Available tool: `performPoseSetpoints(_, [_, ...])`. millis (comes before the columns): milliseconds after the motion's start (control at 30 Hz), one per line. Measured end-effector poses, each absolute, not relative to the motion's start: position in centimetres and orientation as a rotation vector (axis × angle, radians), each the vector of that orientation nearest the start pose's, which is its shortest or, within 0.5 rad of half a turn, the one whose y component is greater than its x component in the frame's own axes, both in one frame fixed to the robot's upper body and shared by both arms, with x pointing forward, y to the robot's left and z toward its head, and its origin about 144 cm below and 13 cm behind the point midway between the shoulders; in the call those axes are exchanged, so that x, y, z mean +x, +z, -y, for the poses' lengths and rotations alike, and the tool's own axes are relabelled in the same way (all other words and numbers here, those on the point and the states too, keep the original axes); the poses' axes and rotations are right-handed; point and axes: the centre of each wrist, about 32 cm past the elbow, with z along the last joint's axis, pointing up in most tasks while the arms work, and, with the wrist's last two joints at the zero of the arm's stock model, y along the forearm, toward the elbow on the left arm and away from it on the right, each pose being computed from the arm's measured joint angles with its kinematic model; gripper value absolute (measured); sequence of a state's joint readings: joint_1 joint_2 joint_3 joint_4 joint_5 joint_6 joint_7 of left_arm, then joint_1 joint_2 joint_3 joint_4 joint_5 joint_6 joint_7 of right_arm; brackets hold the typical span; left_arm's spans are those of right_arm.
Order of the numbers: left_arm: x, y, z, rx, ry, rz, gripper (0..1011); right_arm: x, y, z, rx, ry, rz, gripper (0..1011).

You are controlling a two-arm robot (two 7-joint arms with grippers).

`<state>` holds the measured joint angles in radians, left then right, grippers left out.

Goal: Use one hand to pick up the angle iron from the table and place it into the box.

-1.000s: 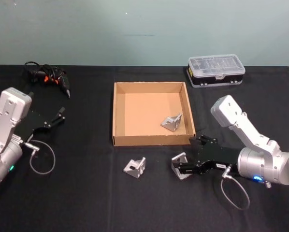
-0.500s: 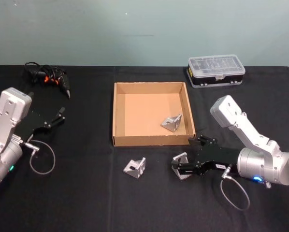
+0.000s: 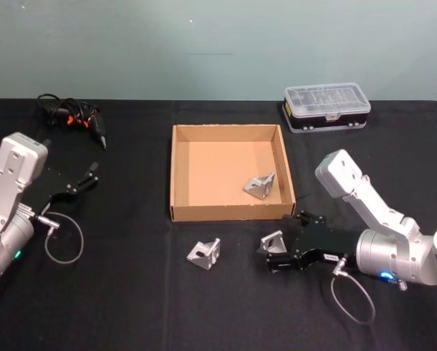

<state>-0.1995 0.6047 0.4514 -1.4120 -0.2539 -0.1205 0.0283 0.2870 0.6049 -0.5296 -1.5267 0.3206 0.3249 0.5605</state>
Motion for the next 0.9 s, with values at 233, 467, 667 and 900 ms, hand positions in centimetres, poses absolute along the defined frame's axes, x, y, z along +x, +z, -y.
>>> performPoseSetpoints(233, [48.86, 113.98, -30.97, 0.304, 1.248, 0.285, 1000, 50.17, 117.84, 26.74, -0.526, -0.634, -0.083, 1000])
performPoseSetpoints(467, [48.86, 113.98, -30.97, 0.304, 1.248, 0.285, 1000, 50.11, 117.75, 26.54, -0.53, -0.635, -0.087, 883])
performPoseSetpoints(667, [48.86, 113.98, -30.96, 0.304, 1.248, 0.285, 1000, 50.01, 117.75, 26.5, -0.528, -0.637, -0.086, 707])
performPoseSetpoints(900, [48.86, 113.98, -30.97, 0.304, 1.248, 0.285, 1000, 49.86, 117.63, 26.43, -0.526, -0.637, -0.087, 497])
